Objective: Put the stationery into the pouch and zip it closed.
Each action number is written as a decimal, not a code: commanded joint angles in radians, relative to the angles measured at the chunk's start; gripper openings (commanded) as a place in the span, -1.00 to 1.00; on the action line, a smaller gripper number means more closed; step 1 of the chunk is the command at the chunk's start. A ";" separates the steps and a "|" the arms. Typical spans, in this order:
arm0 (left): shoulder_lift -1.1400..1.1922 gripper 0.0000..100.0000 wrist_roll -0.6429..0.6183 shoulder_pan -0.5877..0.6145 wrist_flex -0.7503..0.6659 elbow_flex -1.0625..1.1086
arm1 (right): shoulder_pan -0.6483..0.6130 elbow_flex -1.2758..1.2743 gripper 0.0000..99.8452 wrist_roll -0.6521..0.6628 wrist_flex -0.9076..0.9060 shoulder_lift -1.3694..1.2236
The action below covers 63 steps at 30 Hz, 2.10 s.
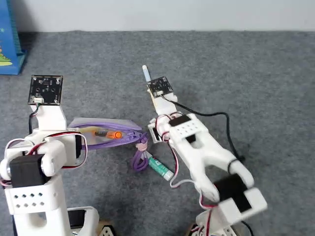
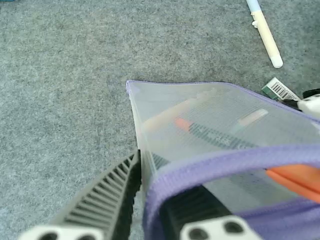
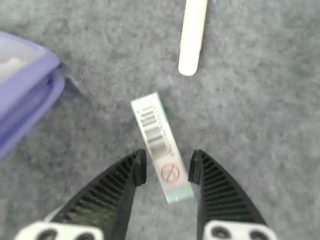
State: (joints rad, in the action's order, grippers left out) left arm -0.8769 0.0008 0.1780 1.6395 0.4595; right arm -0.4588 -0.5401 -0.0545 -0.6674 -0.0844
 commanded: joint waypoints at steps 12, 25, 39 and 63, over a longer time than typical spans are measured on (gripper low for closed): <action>0.000 -0.98 -0.006 0.003 -0.002 -0.008 | 0.067 0.133 -0.94 0.127 -0.130 -0.065; 0.000 -0.98 -0.006 0.003 -0.002 -0.008 | 0.153 -0.160 -0.98 0.288 -0.357 0.294; 0.000 -0.98 -0.006 0.003 -0.002 -0.008 | 0.090 -0.334 -0.98 0.287 -0.455 1.201; 0.000 -0.98 -0.006 0.003 -0.002 -0.008 | -0.447 -0.419 -0.99 -0.031 0.114 1.517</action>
State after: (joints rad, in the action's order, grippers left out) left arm -0.8769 0.0008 0.1780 1.6395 0.4595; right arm -0.8623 -0.9344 -0.0652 -0.6628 1.4316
